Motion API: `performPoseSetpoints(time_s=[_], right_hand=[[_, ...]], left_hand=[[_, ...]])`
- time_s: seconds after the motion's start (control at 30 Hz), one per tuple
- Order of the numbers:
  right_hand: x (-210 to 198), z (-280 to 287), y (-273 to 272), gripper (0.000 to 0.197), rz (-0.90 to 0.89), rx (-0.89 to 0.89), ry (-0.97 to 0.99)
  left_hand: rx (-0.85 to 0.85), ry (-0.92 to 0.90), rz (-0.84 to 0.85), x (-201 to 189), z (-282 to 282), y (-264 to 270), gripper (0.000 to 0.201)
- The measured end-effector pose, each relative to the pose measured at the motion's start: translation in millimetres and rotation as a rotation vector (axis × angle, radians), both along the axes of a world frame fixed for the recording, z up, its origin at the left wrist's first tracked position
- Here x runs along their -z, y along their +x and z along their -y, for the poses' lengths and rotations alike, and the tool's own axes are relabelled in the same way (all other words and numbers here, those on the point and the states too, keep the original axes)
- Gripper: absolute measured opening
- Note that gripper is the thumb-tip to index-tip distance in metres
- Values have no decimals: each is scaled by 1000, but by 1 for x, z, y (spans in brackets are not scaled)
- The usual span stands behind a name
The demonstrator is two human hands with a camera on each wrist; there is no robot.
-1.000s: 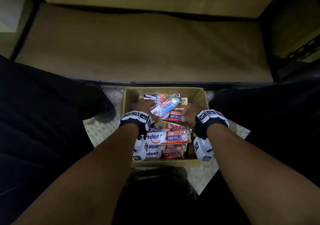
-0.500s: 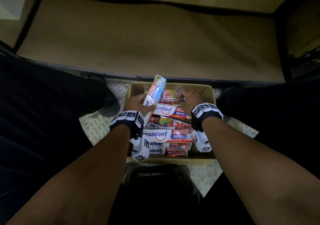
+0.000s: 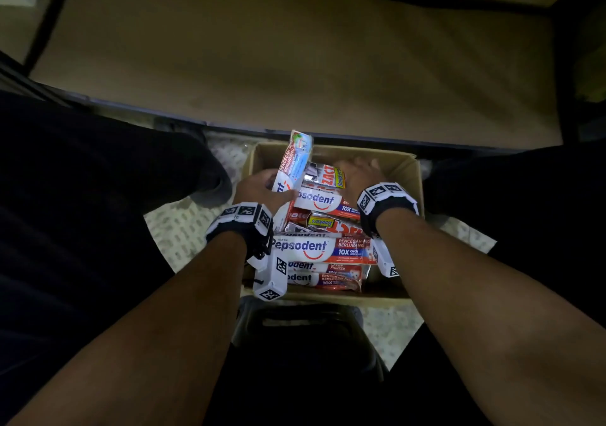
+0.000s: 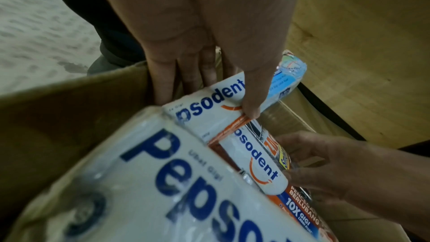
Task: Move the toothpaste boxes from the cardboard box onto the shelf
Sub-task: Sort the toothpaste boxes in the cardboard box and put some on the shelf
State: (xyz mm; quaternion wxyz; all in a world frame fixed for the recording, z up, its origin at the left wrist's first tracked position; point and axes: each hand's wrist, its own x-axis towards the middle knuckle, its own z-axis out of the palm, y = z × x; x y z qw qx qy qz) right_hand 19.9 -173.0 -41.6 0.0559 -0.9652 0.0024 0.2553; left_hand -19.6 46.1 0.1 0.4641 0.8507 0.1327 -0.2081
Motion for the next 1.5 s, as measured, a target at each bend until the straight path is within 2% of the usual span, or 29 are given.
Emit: performPoseSetpoints(time_s=[0.13, 0.27, 0.43, 0.73, 0.83, 0.93, 1.07, 1.2, 1.3, 1.43, 1.5], right_hand=[[-24, -6, -3, 45, 30, 31, 7], [-41, -5, -13, 36, 66, 80, 85], [-64, 0, -25, 32, 92, 98, 61], [-92, 13, -52, 34, 84, 328, 175], [-86, 11, -59, 34, 74, 482, 308], [-83, 8, -61, 18, 48, 603, 385], [-80, 6, -60, 28, 22, 659, 448], [-73, -4, -58, 61, 23, 625, 437], [-67, -12, -55, 74, 47, 590, 457], [-59, -20, -53, 62, 91, 621, 519], [-59, -22, -53, 61, 90, 643, 560]], left_hand=[[4, -4, 5, 0, -1, -1, 54], [-18, -30, 12, 0, -2, -3, 55], [-41, -43, 56, -7, 1, -8, 54], [-95, -8, 165, -26, 6, -3, 58], [-138, -13, 147, -27, 9, -3, 54], [-170, 13, 116, -30, 15, -1, 49], [-149, 12, 24, -20, 23, 3, 44], [-122, 8, -9, -10, 24, 5, 49], [-129, -30, -26, -9, 18, 6, 44], [-193, -109, -60, 3, 12, 13, 37], [-170, -118, -66, 3, 10, 13, 34]])
